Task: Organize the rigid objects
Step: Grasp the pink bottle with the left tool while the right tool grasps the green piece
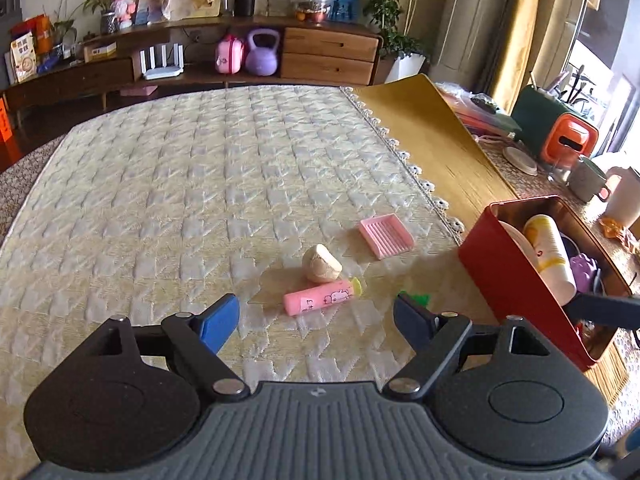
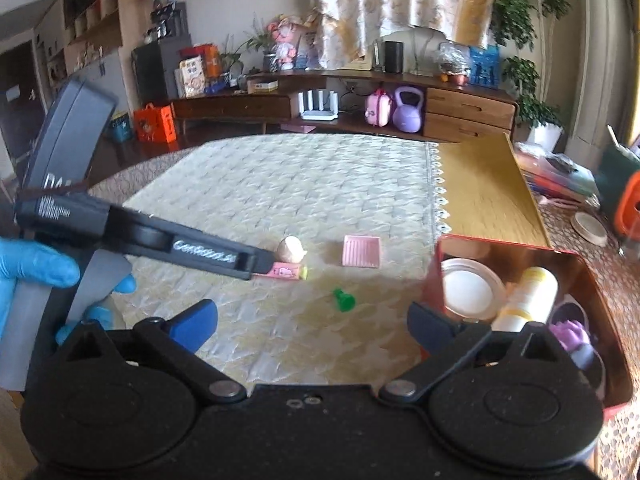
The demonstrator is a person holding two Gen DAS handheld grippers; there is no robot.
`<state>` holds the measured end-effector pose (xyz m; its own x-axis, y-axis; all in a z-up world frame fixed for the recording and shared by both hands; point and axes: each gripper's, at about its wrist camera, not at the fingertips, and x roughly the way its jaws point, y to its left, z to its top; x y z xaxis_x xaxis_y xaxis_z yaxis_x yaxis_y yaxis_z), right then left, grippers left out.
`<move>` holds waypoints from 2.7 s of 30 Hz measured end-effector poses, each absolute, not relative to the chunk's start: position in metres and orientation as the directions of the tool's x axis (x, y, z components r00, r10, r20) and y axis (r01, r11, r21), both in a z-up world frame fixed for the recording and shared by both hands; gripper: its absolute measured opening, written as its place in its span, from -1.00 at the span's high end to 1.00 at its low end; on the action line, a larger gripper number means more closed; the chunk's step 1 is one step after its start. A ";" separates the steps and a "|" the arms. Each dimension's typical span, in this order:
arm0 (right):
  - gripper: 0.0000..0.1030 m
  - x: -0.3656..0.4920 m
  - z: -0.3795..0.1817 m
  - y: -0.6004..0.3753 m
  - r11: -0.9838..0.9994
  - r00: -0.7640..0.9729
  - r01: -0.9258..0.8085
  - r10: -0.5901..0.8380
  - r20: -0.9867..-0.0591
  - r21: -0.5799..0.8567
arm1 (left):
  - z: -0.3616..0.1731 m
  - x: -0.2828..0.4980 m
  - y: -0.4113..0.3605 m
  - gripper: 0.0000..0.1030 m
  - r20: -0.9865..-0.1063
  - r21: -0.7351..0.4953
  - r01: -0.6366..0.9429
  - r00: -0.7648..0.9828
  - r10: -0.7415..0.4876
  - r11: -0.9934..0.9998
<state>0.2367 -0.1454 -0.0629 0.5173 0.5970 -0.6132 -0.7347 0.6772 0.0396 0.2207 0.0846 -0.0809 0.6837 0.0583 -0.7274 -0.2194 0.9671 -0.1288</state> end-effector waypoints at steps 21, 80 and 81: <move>-0.08 0.279 -0.117 -0.096 0.697 0.512 -0.717 0.508 -0.693 -0.019 | -0.120 0.264 0.080 -0.64 -0.766 -0.155 -0.265 0.641 0.054 0.952; 0.72 0.239 -0.045 -0.158 0.766 0.584 -0.642 0.508 -0.633 0.023 | -0.058 0.199 0.048 -0.15 -0.677 -0.112 -0.196 0.732 0.069 0.974; 0.72 0.237 -0.041 -0.161 0.767 0.589 -0.642 0.510 -0.627 0.021 | -0.056 0.198 0.046 -0.15 -0.675 -0.112 -0.191 0.735 0.067 0.975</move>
<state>0.2365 -0.1606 -0.0413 0.5891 0.5098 -0.6269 -0.6416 0.7668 0.0207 0.1983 0.0456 -0.0556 0.7349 0.0668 -0.6749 -0.1914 0.9751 -0.1119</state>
